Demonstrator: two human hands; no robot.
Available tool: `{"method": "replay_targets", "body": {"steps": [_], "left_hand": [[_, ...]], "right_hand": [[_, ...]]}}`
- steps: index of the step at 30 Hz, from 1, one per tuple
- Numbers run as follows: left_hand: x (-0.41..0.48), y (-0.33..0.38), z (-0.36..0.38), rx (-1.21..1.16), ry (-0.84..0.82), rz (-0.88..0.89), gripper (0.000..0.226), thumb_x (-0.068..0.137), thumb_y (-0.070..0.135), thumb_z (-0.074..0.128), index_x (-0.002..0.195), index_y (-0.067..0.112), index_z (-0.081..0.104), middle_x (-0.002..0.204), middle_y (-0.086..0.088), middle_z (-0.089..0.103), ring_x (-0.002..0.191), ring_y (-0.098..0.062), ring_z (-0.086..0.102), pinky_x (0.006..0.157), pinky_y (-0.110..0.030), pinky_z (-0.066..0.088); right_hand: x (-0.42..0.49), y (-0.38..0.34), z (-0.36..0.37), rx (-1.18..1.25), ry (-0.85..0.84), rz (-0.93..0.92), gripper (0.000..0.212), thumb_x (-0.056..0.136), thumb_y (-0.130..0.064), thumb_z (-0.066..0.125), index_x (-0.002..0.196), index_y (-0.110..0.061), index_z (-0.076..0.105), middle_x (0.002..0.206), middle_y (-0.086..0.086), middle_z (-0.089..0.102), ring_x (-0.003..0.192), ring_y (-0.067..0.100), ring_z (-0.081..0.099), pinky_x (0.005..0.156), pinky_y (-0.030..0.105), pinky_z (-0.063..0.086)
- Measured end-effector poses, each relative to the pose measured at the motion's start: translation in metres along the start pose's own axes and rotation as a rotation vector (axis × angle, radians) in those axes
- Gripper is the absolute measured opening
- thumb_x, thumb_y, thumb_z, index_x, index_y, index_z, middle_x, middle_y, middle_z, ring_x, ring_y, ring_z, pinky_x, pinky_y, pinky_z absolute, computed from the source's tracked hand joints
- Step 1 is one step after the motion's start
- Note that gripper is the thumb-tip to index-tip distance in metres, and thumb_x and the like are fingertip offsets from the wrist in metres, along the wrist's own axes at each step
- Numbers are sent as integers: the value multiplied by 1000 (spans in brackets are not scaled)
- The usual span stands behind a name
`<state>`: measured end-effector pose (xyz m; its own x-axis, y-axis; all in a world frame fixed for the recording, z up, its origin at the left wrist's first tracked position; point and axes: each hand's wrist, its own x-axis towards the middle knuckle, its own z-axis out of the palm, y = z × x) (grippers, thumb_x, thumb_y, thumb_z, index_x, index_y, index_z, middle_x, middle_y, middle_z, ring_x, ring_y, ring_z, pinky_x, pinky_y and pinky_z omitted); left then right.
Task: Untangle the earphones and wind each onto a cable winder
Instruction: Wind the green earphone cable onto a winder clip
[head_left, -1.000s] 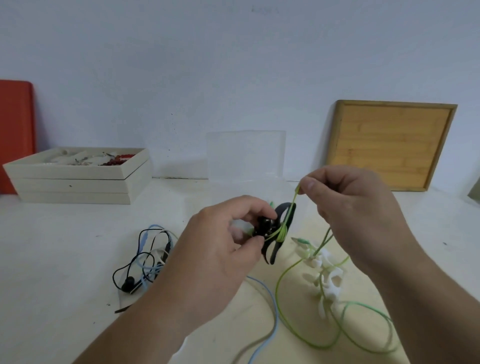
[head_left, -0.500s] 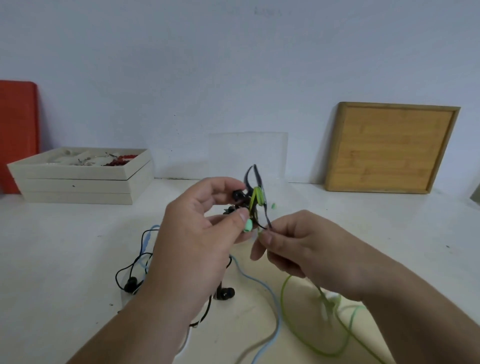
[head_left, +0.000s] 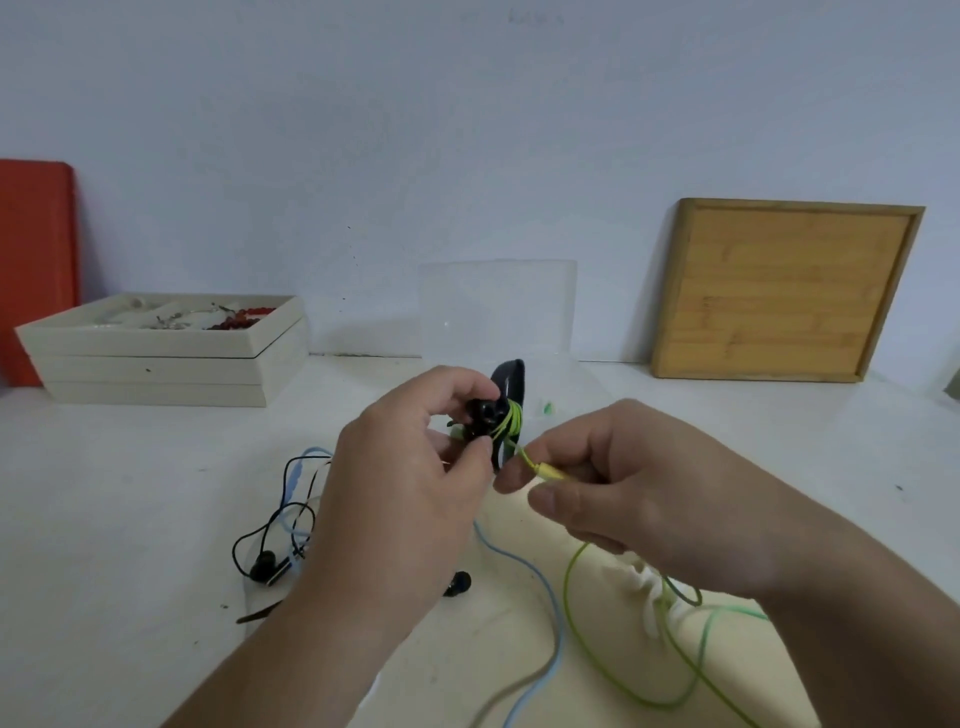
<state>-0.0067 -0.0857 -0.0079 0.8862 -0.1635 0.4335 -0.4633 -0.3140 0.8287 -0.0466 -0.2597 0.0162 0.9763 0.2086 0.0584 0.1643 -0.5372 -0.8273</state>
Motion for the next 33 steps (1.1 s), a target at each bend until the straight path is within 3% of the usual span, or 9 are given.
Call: {"method": "replay_targets", "body": {"steps": [2, 5, 12, 19, 23, 25, 28, 31, 33], "left_hand": [[-1, 1, 0, 69, -19, 10, 32, 85, 6, 67, 90, 37, 67, 79, 18, 67, 44, -8, 53, 41, -10, 33], [-1, 1, -1, 141, -49, 21, 33, 85, 6, 65, 89, 38, 66, 76, 21, 64, 44, -4, 50, 44, -11, 34], [-2, 2, 0, 58, -199, 20, 38, 86, 4, 62, 90, 41, 66, 70, 15, 65, 40, -10, 40, 43, -17, 33], [-2, 3, -2, -84, -262, 15, 39, 88, 4, 62, 93, 42, 67, 72, -8, 63, 44, -18, 34, 44, -24, 29], [-2, 4, -2, -155, -298, 21, 40, 89, 0, 62, 91, 39, 69, 73, -4, 65, 46, -20, 34, 44, -21, 28], [-1, 4, -1, -202, -324, 26, 42, 89, -4, 62, 91, 37, 70, 79, 2, 67, 49, -28, 44, 47, -27, 38], [1, 4, -1, -289, -344, 38, 45, 88, -10, 62, 90, 33, 73, 94, 5, 69, 68, -30, 65, 62, -45, 57], [1, 3, -1, -410, -371, 40, 40, 85, -9, 65, 88, 30, 73, 102, -6, 69, 70, -19, 67, 66, -26, 56], [1, 3, 0, -472, -378, 31, 32, 79, 0, 64, 89, 28, 73, 105, -11, 67, 70, -20, 68, 66, -24, 55]], "right_hand": [[0, -3, -3, -77, 166, -18, 12, 93, -21, 65, 91, -25, 77, 45, -8, 48, 43, 8, 41, 49, 24, 37], [-2, -6, -8, -155, 428, -32, 8, 88, -25, 72, 81, -29, 74, 49, -8, 61, 36, 2, 46, 39, 11, 33], [0, -4, -10, -87, 583, -65, 9, 83, -24, 78, 76, -27, 73, 58, -8, 69, 46, 8, 55, 43, 13, 41], [2, 2, -14, 65, 593, -64, 8, 82, -20, 79, 76, -16, 74, 48, -7, 58, 36, 2, 44, 35, 8, 28], [6, 11, -18, 105, 601, -42, 14, 80, -27, 80, 70, -18, 74, 44, -12, 46, 41, 6, 34, 45, 21, 33], [6, 16, -20, 186, 577, -35, 15, 76, -29, 81, 71, -17, 74, 47, -8, 45, 47, 15, 33, 51, 32, 31], [7, 17, -21, 392, 494, -37, 22, 64, -34, 78, 68, -14, 71, 49, -3, 38, 49, 16, 24, 46, 25, 28], [8, 15, -19, 542, 378, 8, 17, 68, -28, 72, 65, -13, 67, 53, -1, 32, 60, 23, 12, 45, 23, 17], [9, 18, -17, 592, 330, 56, 20, 82, -19, 67, 63, -14, 63, 55, 0, 31, 62, 23, 11, 47, 25, 13]]}}
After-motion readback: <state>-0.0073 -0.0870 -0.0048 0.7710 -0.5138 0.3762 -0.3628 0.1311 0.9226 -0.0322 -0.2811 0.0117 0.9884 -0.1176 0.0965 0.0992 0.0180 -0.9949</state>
